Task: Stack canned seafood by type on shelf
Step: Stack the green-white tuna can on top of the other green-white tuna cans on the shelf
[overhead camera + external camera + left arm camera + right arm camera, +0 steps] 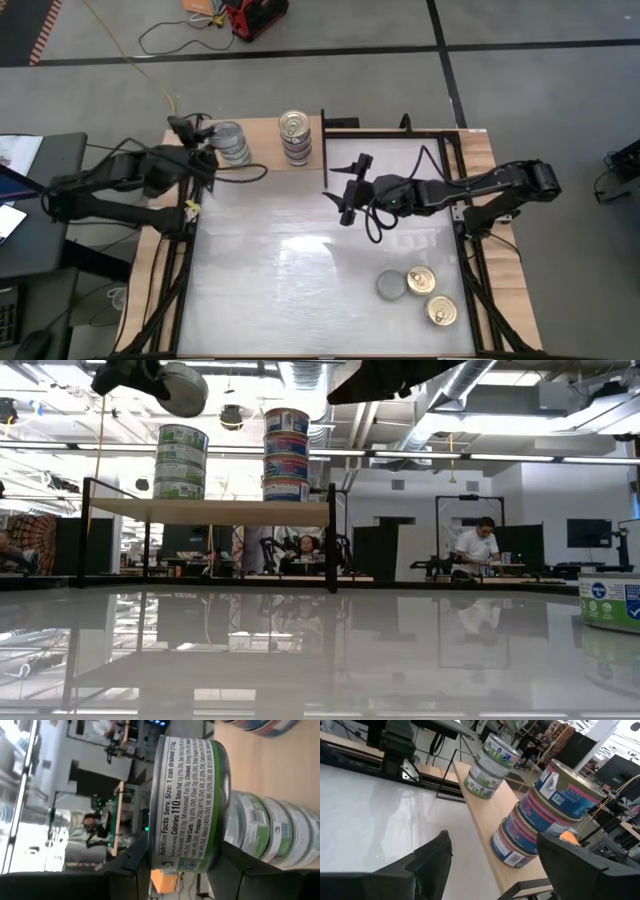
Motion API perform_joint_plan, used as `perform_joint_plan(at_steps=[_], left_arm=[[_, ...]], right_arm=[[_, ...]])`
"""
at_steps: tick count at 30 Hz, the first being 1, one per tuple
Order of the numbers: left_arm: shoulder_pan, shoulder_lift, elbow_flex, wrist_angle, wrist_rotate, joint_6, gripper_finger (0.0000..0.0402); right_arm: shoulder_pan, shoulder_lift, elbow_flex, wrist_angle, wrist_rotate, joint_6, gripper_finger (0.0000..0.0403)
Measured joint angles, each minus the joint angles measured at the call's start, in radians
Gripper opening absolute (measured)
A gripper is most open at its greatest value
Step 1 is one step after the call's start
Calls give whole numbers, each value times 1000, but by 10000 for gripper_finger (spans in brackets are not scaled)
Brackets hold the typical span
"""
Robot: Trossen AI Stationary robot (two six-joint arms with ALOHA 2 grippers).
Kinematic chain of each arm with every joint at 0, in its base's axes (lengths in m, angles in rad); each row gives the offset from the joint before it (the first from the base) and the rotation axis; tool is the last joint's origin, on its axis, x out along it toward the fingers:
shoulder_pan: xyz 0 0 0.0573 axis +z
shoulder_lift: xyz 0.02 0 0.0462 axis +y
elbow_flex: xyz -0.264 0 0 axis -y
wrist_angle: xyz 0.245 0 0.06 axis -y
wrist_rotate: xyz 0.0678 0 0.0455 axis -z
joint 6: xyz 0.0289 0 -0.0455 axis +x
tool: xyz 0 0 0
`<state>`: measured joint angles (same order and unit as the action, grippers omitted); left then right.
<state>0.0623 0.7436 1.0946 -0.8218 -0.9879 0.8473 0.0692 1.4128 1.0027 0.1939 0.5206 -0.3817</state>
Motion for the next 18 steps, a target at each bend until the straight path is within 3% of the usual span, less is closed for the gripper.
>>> perform_joint_plan(at_steps=[9,18], left_arm=[[146,55,-2,30,19,175,140],[257,73,-2,31,43,149,140]], right_arm=[[16,0,0,-27,-2,18,321],[15,0,0,-25,-4,19,321]])
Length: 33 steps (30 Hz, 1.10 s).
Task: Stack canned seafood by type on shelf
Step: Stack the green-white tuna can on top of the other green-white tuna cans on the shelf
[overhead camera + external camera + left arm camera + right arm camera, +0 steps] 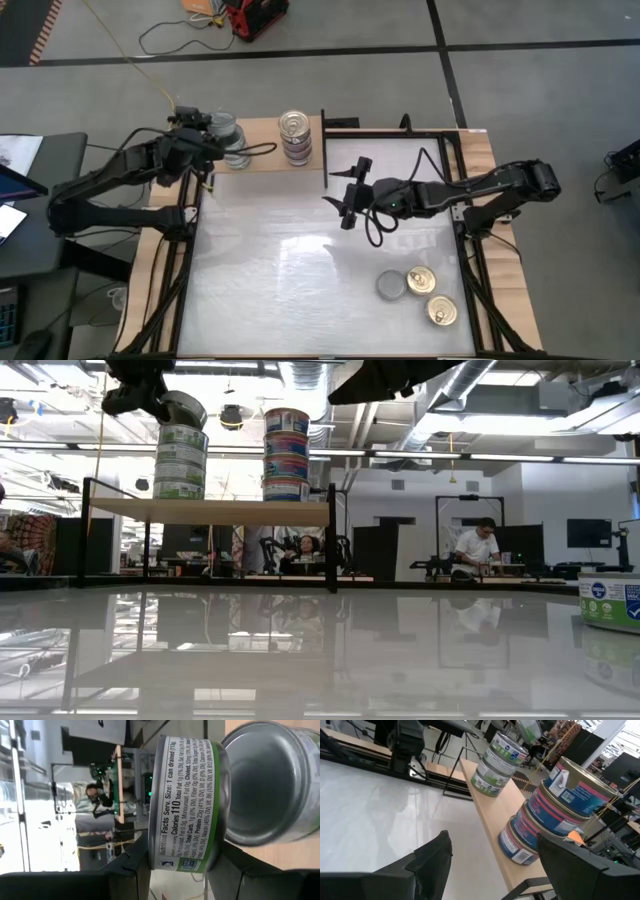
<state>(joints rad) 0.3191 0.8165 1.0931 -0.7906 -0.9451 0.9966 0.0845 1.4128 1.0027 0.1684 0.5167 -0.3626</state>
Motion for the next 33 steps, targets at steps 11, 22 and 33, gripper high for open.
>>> perform_joint_plan(at_steps=[11,22,33], left_arm=[[21,60,1,-1,24,-7,161],[21,51,1,-17,22,-11,188],[-31,54,9,-91,-27,22,237]], right_arm=[[0,0,0,4,0,6,321],[0,0,0,3,1,15,321],[0,0,0,4,5,17,321]])
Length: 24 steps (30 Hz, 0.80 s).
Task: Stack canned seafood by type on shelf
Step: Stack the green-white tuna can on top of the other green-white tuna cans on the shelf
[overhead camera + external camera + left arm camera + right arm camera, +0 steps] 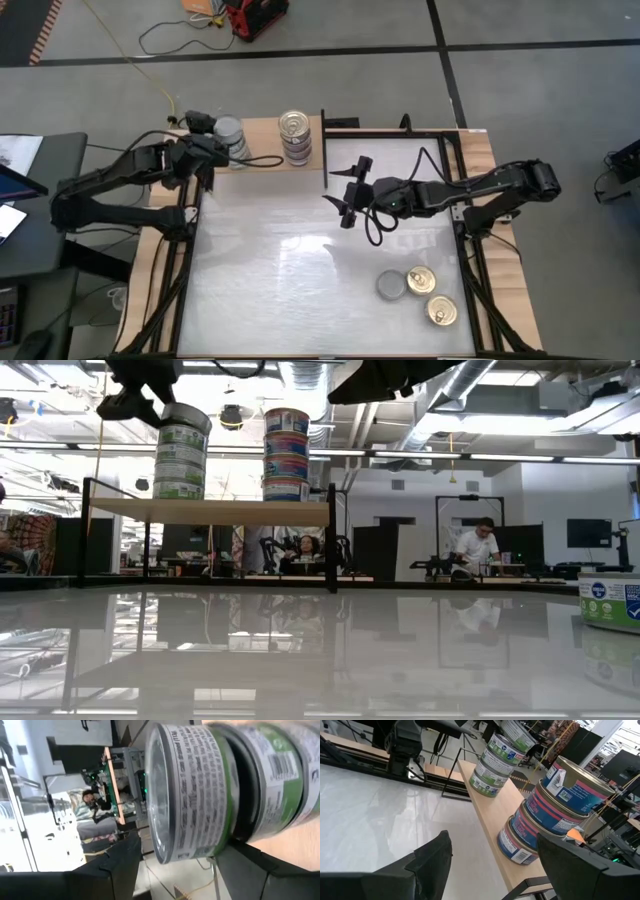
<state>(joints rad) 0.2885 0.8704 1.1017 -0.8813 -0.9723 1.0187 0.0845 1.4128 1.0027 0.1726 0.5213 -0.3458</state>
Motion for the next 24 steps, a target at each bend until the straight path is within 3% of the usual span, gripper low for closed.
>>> perform_joint_plan(at_steps=[6,16,24], left_arm=[[-40,0,42,-15,-1,-26,237],[-108,0,94,-226,33,-162,236],[-241,0,180,-220,199,-278,236]], right_arm=[[0,0,0,0,0,5,321],[0,0,0,0,0,6,321],[1,-7,0,-62,-4,97,321]])
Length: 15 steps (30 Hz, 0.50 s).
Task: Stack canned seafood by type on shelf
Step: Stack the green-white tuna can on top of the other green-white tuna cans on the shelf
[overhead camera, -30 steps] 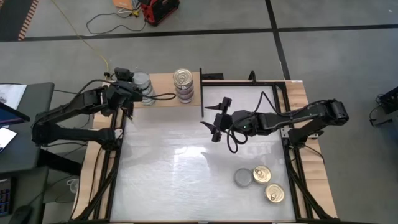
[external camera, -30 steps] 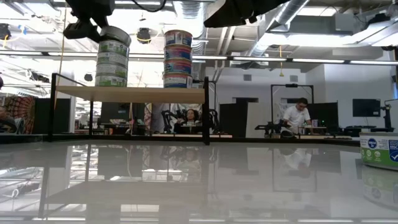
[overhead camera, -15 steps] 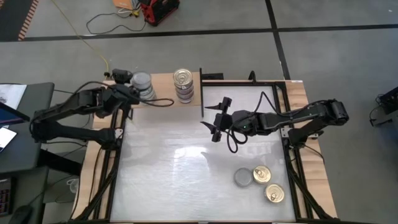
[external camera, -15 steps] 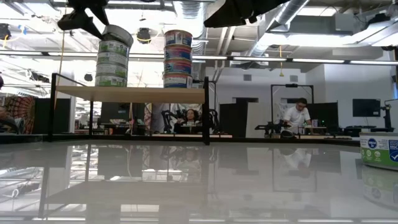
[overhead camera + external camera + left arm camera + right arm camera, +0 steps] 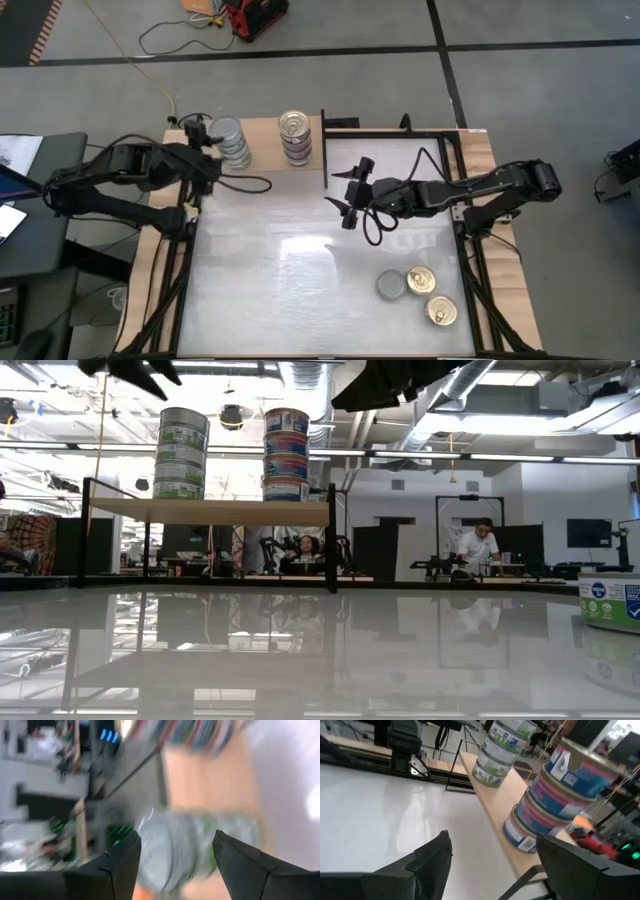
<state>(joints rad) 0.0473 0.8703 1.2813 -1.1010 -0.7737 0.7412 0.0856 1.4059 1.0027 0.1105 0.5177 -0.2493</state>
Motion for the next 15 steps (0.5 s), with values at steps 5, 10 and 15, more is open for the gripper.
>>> perform_joint_plan(at_steps=[5,10,15], left_arm=[[-63,11,-3,51,411,-210,236],[-93,56,-62,121,704,-434,235],[-136,77,-207,284,822,-519,235]], right_arm=[[-3,5,0,-131,-167,159,321],[20,-2,0,-427,-378,379,321],[94,-15,0,-585,-492,593,320]])
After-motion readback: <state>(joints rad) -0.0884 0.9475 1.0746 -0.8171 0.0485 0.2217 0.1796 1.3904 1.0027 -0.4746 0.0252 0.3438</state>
